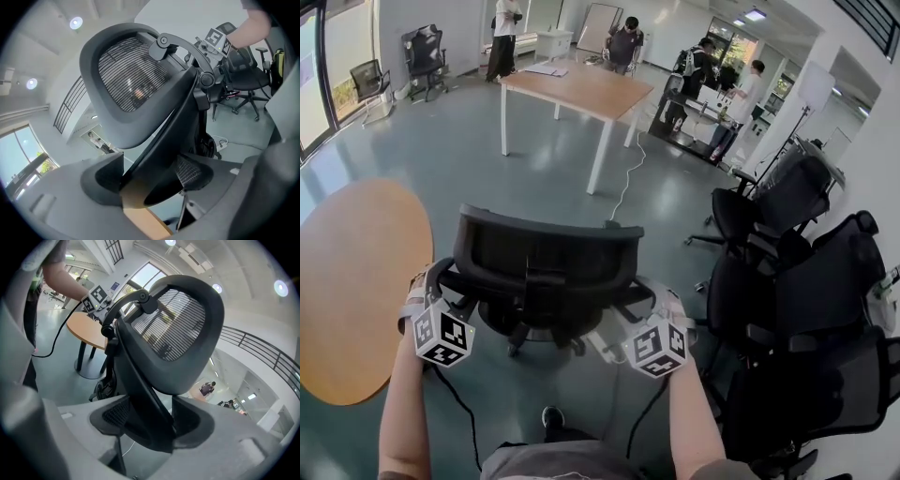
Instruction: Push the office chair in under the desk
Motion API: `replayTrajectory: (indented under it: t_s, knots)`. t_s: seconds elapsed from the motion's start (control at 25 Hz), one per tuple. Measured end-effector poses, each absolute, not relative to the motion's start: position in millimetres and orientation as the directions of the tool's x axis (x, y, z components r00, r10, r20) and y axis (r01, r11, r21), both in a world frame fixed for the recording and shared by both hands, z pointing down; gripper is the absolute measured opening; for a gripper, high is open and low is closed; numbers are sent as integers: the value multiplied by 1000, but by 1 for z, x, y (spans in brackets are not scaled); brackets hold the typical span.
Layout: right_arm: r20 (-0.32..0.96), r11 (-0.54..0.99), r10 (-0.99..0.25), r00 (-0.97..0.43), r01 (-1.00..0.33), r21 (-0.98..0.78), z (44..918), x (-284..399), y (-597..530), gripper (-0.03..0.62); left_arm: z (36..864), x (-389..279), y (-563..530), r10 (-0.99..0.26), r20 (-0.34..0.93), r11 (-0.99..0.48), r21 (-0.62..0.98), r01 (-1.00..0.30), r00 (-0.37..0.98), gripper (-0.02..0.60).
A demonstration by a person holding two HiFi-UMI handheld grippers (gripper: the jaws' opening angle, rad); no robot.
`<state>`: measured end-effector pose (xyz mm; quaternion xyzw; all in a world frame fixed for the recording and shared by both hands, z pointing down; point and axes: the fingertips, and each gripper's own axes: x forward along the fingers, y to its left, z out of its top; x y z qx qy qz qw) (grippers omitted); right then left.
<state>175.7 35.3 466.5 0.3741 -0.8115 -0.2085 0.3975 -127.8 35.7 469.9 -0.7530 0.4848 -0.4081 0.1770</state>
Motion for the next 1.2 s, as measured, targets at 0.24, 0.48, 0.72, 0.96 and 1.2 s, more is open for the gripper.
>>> replayTrajectory:
  t_s: [0.24,0.48,0.72,0.96,1.2]
  knots:
    - [489,632,-774,-403,-441,636,464,172,-24,268,468,-131,-22,-874,441,-471,-665,-580,204,365]
    - [482,625,-780,-400,-445,642,463,171,-83,268,469,-131,-83,-864,458,-487,-659,-573,209,361]
    - [493,629,-777,-391,-447,636,463,172,-149,268,469,-129,-149,-863,456,-493,-663,-563,218,357]
    - [491,620,-784,-380,-451,641,467,173,-227,268,471,-130,-227,-858,467,-501,-670,-547,214,351]
    - [493,620,-784,-376,-451,642,471,168,-298,268,475,-136,-300,-849,485,-513,-661,-547,210,353]
